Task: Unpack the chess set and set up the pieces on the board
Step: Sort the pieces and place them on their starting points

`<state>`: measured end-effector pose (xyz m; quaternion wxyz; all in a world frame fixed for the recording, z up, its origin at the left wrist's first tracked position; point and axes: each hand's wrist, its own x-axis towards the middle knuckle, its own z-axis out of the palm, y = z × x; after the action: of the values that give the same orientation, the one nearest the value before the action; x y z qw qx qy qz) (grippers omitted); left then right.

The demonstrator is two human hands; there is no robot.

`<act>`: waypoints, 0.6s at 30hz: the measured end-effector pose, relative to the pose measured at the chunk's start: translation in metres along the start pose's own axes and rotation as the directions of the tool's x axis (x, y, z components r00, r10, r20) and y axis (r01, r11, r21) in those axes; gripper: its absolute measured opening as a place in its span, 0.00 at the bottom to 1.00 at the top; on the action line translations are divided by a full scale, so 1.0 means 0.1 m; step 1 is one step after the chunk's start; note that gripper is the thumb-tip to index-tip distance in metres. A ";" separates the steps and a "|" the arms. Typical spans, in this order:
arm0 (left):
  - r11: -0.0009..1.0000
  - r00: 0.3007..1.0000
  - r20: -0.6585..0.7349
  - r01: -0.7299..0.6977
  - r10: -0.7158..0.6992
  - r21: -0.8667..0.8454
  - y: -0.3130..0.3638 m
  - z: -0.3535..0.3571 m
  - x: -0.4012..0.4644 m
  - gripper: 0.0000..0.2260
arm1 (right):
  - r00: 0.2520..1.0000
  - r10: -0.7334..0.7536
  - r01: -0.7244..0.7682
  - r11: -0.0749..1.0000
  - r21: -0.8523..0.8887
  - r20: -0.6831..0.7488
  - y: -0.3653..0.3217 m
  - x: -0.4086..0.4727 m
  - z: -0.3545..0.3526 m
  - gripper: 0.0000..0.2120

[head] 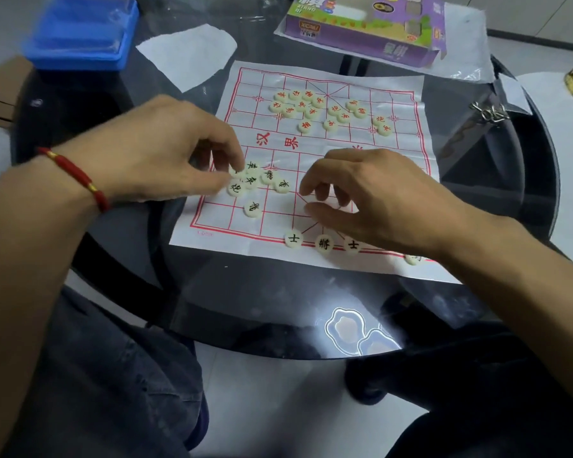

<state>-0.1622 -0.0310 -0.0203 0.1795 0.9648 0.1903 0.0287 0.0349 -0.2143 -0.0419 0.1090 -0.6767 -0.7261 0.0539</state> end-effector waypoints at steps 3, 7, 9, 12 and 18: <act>0.999 0.998 0.049 0.039 -0.039 0.013 -0.02 0.06 -0.03 0.10 | 0.999 -0.027 0.027 1.000 -0.014 0.018 -0.07 0.18 0.08 0.13; 0.996 0.995 0.048 0.084 -0.085 0.025 -0.02 0.10 -0.04 0.09 | 0.986 -0.116 0.121 0.992 -0.037 0.121 -0.21 0.38 0.13 0.16; 0.992 0.992 0.042 0.120 -0.121 0.037 -0.05 0.10 -0.04 0.08 | 0.979 -0.152 0.160 0.986 -0.051 0.137 -0.26 0.45 0.15 0.16; 0.987 0.987 0.054 0.152 -0.154 0.046 -0.08 0.10 -0.04 0.09 | 0.974 -0.179 0.193 0.977 -0.092 0.141 -0.26 0.49 0.18 0.13; 0.995 0.996 0.031 0.088 -0.089 0.038 -0.04 0.11 -0.06 0.10 | 0.989 -0.089 0.098 0.993 -0.070 0.122 -0.14 0.43 -0.03 0.14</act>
<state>-0.1681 -0.0331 -0.0316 0.1661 0.9588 0.2305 0.0014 0.0196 -0.1728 -0.0324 0.0424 -0.6411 -0.7638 0.0611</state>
